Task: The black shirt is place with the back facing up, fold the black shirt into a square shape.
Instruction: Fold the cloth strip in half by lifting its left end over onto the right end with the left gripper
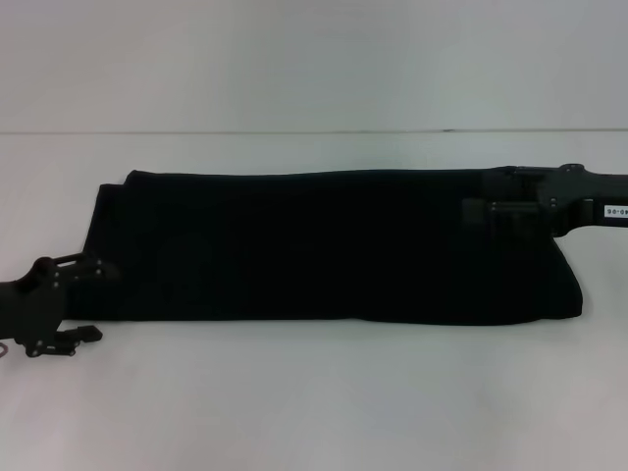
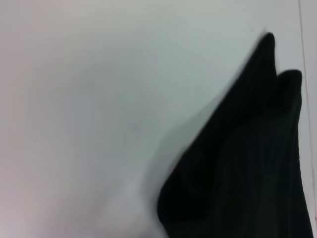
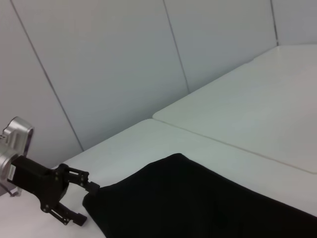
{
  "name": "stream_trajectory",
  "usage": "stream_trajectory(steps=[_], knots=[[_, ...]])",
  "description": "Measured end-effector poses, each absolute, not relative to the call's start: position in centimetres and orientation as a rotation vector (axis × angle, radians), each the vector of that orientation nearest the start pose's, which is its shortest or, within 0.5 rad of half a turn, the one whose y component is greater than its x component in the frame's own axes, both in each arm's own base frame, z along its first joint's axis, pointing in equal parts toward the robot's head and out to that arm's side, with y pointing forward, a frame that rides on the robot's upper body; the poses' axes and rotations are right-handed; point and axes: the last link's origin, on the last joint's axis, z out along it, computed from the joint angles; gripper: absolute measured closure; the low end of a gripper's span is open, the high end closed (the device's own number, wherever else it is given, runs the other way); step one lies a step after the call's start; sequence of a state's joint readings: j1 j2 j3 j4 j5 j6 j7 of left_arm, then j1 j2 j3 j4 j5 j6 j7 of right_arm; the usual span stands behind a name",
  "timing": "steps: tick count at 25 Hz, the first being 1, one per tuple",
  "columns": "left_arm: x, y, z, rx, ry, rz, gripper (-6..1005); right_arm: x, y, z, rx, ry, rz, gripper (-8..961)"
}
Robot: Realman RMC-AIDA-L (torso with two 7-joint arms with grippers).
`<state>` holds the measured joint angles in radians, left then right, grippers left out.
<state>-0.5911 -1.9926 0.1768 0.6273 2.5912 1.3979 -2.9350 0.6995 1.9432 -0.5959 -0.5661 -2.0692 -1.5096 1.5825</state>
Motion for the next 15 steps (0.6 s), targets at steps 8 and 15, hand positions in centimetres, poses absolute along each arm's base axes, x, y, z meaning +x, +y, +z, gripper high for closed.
stream_trajectory(steps=[8, 15], knots=[[-35.84, 33.59, 5.38, 1.375, 3.005, 0.811, 107, 24.54, 38.83, 4.75, -2.640, 0.771, 0.664, 205], [-36.25, 33.83, 5.34, 1.364, 3.036, 0.834, 107, 24.59, 38.81, 4.92, -2.624, 0.775, 0.687, 205]])
